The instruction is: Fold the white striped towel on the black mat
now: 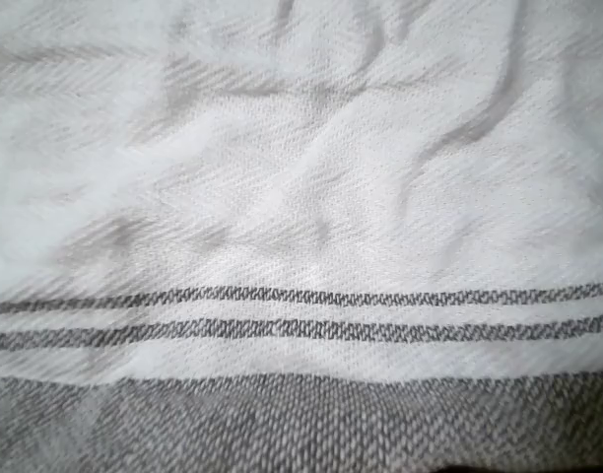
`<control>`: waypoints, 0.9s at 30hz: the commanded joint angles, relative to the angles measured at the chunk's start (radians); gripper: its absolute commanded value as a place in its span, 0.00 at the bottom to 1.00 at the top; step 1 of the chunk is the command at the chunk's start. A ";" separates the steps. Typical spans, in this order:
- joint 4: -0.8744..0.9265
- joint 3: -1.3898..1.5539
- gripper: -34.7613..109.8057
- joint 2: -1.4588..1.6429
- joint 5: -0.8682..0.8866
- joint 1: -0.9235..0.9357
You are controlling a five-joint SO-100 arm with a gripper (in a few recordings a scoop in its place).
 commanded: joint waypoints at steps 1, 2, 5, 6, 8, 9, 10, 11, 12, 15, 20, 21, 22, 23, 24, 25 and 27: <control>0.017 0.021 0.24 0.023 -0.005 -0.005; 0.017 0.021 0.24 0.023 -0.005 -0.015; 0.021 0.021 0.25 0.023 -0.038 -0.014; 0.026 0.021 0.27 0.023 -0.061 -0.011; 0.031 0.021 0.24 0.023 -0.094 -0.011; 0.031 0.021 0.24 0.023 -0.089 -0.006; 0.031 0.021 0.24 0.023 -0.091 -0.009; 0.031 0.021 0.24 0.023 -0.089 -0.011; 0.031 0.021 0.24 0.023 -0.087 -0.009; 0.029 0.021 0.24 0.023 -0.067 -0.023; 0.028 0.005 0.24 -0.006 -0.095 -0.048; 0.031 -0.005 0.24 -0.008 -0.112 -0.046; 0.035 -0.020 0.24 -0.017 -0.135 -0.040; 0.026 -0.044 0.24 -0.049 -0.141 -0.038; 0.025 -0.074 0.24 -0.083 -0.156 -0.038; 0.023 -0.107 0.24 -0.121 -0.169 -0.044; 0.017 -0.192 0.24 -0.204 -0.169 -0.075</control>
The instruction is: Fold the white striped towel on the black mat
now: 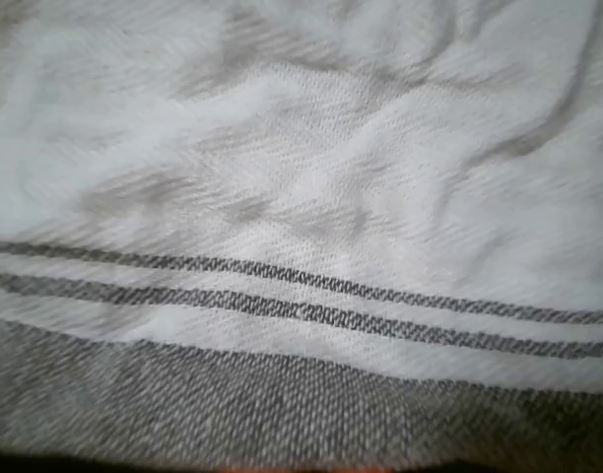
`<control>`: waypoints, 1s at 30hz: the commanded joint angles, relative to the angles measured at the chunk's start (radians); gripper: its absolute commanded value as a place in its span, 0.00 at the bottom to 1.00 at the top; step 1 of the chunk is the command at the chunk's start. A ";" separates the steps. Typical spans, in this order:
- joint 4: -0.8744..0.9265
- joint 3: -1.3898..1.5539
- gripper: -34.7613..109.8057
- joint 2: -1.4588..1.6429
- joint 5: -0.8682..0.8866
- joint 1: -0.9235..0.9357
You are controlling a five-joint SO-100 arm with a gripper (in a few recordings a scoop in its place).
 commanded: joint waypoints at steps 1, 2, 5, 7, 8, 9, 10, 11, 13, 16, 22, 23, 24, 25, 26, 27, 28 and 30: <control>0.014 -0.135 0.24 -0.118 -0.025 -0.066; 0.017 -0.178 0.24 -0.161 -0.018 -0.092; 0.029 -0.305 0.24 -0.319 0.020 -0.175; 0.031 -0.387 0.24 -0.437 0.057 -0.230; 0.031 -0.433 0.24 -0.508 0.069 -0.250; 0.029 -0.479 0.24 -0.575 0.081 -0.268; 0.018 -0.522 0.24 -0.637 0.097 -0.285; 0.014 -0.563 0.24 -0.693 0.103 -0.299; 0.000 -0.644 0.24 -0.793 0.120 -0.328; -0.040 -0.744 0.24 -0.914 0.163 -0.377; -0.103 -0.925 0.24 -1.143 0.262 -0.485; -0.101 -0.969 0.24 -1.193 0.282 -0.495; -0.103 -1.011 0.24 -1.246 0.302 -0.505; -0.095 -1.055 0.24 -1.301 0.314 -0.515; -0.094 -1.100 0.24 -1.356 0.330 -0.525; -0.094 -1.144 0.25 -1.408 0.347 -0.529; -0.094 -1.189 0.25 -1.457 0.359 -0.534; -0.104 -1.267 0.26 -1.540 0.382 -0.540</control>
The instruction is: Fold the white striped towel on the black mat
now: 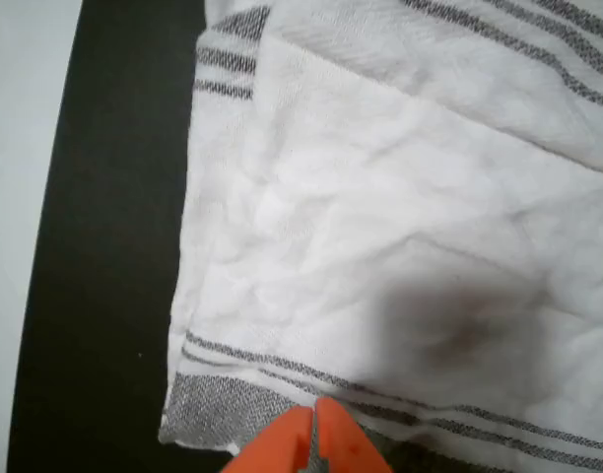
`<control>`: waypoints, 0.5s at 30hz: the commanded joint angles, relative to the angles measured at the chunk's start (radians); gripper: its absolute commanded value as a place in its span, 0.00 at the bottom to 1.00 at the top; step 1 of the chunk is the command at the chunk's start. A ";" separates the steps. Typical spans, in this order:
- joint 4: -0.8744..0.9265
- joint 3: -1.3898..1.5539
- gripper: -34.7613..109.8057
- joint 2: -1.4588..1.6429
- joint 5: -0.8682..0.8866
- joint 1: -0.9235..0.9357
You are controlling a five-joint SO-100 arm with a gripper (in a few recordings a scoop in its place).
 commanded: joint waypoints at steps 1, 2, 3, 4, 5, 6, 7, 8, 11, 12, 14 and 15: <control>-0.008 -0.147 0.26 -0.114 0.028 -0.035; -0.008 -0.181 0.26 -0.147 0.038 -0.040; -0.008 -0.210 0.27 -0.176 0.046 -0.046; -0.011 -0.236 0.27 -0.204 0.054 -0.051; -0.012 -0.261 0.27 -0.232 0.064 -0.057; -0.018 -0.279 0.27 -0.258 0.074 -0.061; -0.023 -0.299 0.27 -0.284 0.080 -0.066; -0.023 -0.319 0.27 -0.308 0.086 -0.071; -0.015 -0.367 0.27 -0.374 0.109 -0.078; -0.020 -0.370 0.27 -0.391 0.114 -0.080; -0.034 -0.370 0.28 -0.417 0.118 -0.080; -0.043 -0.365 0.28 -0.428 0.120 -0.080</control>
